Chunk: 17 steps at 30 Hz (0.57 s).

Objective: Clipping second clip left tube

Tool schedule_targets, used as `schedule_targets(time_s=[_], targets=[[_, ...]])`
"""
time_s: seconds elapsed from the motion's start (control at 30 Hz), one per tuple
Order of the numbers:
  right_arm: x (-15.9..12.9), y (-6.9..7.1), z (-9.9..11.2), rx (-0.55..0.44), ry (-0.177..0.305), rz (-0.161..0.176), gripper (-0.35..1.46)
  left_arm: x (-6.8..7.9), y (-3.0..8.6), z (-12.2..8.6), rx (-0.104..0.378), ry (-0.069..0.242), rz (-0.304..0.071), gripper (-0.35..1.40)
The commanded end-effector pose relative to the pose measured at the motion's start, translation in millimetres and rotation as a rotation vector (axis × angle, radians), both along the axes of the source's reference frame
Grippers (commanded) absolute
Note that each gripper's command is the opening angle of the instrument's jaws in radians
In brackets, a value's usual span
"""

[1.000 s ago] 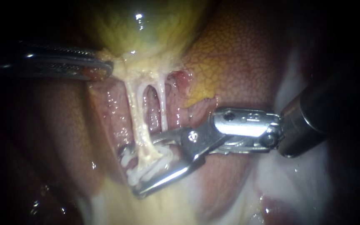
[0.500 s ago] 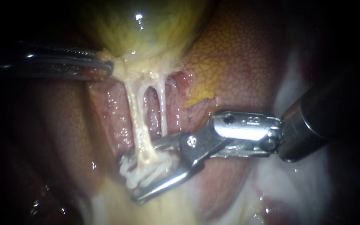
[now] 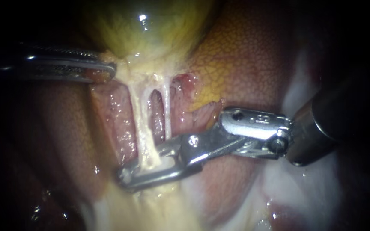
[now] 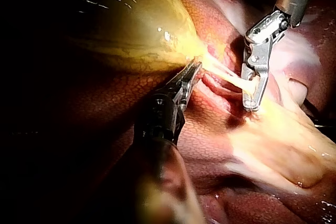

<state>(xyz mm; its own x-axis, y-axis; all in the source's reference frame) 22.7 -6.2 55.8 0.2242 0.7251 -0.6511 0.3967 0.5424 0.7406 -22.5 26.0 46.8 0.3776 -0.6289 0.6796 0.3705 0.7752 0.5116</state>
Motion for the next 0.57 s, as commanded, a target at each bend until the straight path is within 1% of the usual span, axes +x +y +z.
schedule_targets(time_s=[0.03, 0.57], targets=[[0.0, 0.1, 0.1, -0.001, 0.003, -0.003, -0.35, 0.0, 0.0, 0.0, 0.000, 0.000, 0.000, -0.35], [0.1, 0.2, 0.3, 0.003, 0.005, -0.011, -0.35, 0.0, 0.0, 0.2, -0.001, 0.000, 0.000, -0.35]])
